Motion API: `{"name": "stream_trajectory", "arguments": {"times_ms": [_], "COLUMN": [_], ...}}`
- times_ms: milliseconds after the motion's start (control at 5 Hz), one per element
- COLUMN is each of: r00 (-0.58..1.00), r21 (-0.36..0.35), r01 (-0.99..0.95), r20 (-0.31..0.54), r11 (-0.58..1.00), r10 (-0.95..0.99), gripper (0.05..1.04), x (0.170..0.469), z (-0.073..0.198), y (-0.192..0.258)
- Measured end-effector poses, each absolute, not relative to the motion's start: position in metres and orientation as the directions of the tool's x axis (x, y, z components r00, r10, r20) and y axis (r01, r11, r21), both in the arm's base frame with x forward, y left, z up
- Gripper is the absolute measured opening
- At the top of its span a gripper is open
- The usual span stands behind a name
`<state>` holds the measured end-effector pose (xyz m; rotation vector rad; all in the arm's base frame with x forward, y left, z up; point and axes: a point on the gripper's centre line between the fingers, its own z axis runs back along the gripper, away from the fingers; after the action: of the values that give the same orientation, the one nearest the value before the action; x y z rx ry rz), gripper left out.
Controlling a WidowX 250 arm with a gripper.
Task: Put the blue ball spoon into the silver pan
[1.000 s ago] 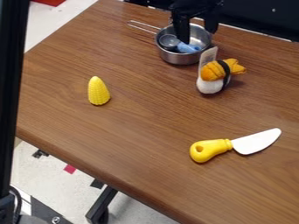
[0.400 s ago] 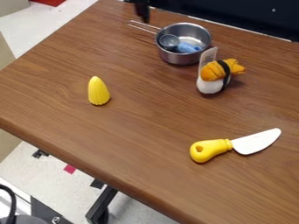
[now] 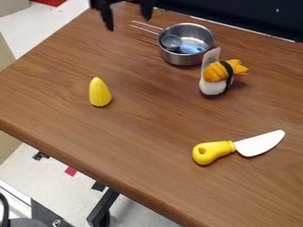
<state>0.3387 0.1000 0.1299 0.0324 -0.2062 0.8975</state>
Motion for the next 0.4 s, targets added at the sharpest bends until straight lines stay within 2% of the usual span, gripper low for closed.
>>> {"name": "stream_trajectory", "arguments": {"times_ms": [200, 400], "r00": [0.683, 0.751], "r21": [-0.083, -0.062], "r01": [-0.704, -0.634], "r20": [0.195, 0.190], "r11": [0.706, 0.771], "r10": [0.704, 0.633], "gripper": [0.999, 0.999], "x": [0.330, 0.311], "z": [0.143, 0.141], "y": [0.093, 0.062]}}
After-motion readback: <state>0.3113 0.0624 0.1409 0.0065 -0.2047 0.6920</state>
